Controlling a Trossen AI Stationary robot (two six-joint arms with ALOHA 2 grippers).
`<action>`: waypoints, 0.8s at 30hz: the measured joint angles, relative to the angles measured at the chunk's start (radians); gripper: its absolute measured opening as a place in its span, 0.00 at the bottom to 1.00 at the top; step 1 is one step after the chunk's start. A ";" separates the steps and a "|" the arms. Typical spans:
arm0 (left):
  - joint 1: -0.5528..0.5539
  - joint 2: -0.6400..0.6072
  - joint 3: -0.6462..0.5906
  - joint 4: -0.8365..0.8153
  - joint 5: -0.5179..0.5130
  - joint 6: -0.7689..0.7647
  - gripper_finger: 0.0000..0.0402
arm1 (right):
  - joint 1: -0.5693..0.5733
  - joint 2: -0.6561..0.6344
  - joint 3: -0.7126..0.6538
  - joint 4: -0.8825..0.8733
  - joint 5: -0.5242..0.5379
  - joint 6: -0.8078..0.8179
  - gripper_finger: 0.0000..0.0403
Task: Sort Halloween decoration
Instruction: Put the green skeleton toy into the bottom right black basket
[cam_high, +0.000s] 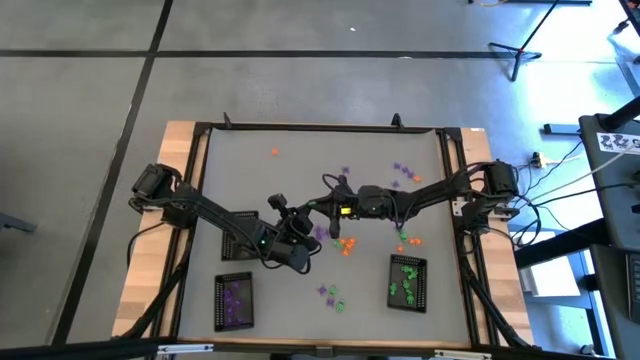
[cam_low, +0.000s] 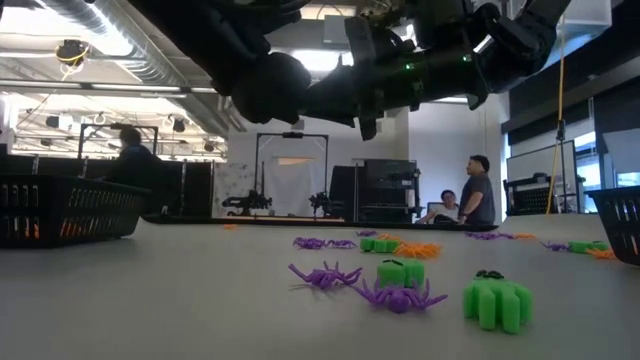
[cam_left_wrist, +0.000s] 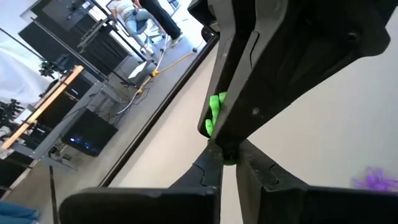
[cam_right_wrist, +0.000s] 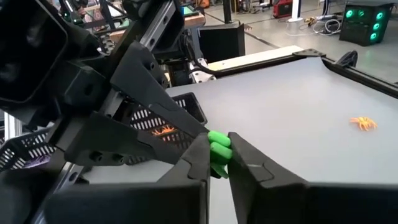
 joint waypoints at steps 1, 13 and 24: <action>0.000 0.000 0.000 -0.001 0.003 0.001 0.03 | 0.000 0.000 0.000 -0.003 0.000 0.000 0.06; -0.014 -0.068 0.008 -0.041 0.106 0.000 0.32 | 0.000 -0.111 0.001 -0.206 -0.014 -0.037 0.03; -0.059 -0.210 -0.077 -0.114 0.085 -0.143 0.40 | 0.165 -0.390 0.001 -0.681 -0.024 -0.076 0.04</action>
